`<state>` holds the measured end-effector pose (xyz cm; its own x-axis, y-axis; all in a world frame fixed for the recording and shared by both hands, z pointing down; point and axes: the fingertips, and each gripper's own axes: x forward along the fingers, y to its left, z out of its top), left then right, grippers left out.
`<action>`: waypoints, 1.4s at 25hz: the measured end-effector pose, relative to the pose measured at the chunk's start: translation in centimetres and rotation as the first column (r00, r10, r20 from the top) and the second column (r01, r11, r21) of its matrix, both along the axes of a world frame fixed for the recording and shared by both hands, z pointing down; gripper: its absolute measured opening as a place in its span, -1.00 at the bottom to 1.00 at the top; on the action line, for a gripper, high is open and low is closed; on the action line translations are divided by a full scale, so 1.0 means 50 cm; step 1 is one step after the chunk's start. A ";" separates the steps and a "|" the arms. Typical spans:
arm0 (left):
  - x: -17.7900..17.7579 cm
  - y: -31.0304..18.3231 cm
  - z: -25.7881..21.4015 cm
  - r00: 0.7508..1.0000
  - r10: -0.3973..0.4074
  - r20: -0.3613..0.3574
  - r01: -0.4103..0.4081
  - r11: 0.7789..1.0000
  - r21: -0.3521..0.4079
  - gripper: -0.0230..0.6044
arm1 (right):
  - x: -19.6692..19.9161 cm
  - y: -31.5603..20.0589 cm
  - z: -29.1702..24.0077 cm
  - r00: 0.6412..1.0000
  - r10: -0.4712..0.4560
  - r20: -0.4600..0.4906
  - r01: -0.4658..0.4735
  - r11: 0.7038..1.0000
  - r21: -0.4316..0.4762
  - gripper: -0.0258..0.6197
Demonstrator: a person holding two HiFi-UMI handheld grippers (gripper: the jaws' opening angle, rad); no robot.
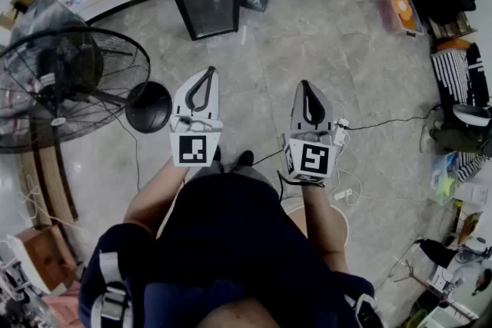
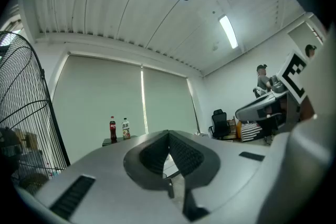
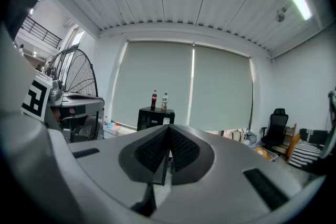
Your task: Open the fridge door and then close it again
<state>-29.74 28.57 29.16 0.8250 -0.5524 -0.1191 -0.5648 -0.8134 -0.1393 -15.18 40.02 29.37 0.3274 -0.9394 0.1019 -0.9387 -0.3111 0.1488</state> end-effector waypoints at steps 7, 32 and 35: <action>-0.003 -0.006 0.014 1.000 -0.008 0.003 0.008 0.999 -0.035 -0.85 | -0.002 -0.002 0.008 1.000 -0.003 -0.002 0.003 1.000 0.008 -0.86; 0.028 -0.009 0.035 0.999 0.030 0.019 -0.029 0.999 -0.030 -0.84 | 0.006 -0.009 0.009 0.999 -0.035 -0.040 0.035 0.999 0.003 -0.86; 0.033 -0.009 0.037 0.999 0.036 0.016 -0.035 0.999 -0.028 -0.83 | 0.005 -0.010 0.009 0.998 -0.041 -0.044 0.041 0.999 -0.002 -0.86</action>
<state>-28.09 28.14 31.00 0.8459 -0.5257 -0.0902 -0.5333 -0.8366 -0.1253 -14.94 39.51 29.84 0.2928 -0.9520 0.0888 -0.9432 -0.2723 0.1905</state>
